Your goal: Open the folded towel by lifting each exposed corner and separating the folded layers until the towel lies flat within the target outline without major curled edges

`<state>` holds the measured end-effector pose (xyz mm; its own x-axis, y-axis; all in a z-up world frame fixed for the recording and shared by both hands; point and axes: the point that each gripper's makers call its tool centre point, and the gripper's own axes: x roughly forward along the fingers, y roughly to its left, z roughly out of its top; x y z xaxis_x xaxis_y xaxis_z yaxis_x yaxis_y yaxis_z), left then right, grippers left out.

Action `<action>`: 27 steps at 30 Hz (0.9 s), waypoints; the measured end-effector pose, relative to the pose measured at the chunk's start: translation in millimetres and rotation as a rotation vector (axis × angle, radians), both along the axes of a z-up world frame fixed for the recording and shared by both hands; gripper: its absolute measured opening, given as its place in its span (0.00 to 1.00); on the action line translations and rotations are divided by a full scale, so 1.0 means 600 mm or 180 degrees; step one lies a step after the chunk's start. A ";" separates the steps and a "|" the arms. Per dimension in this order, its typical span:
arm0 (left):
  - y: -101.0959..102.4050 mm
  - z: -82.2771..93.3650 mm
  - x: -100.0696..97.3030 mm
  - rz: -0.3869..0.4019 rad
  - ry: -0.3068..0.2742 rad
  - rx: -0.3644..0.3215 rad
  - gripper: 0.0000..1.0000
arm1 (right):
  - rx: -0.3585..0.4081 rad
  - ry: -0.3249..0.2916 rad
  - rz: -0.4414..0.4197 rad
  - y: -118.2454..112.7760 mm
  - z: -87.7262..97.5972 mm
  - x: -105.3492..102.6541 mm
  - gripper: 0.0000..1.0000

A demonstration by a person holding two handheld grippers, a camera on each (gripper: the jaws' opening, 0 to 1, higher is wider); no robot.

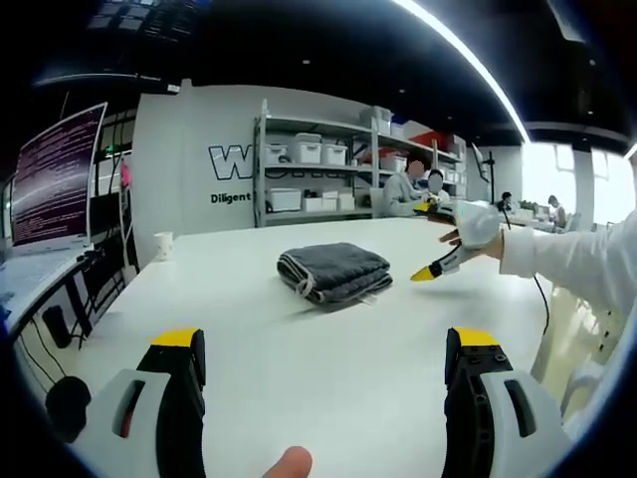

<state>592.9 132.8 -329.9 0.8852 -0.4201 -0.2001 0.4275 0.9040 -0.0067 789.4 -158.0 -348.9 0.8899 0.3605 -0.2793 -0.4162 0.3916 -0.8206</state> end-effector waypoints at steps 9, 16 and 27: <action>0.004 -0.002 -0.001 0.0006 0.0006 -0.0011 1.00 | -0.0161 -0.0309 0.0038 0.024 0.010 0.027 0.99; 0.012 0.000 0.001 0.0045 -0.0004 -0.0018 1.00 | -0.0192 -0.0363 0.0069 0.039 0.009 0.031 0.98; 0.009 -0.001 0.004 0.0031 -0.0004 -0.0041 1.00 | -0.0194 -0.0413 0.0097 0.038 0.023 0.021 0.92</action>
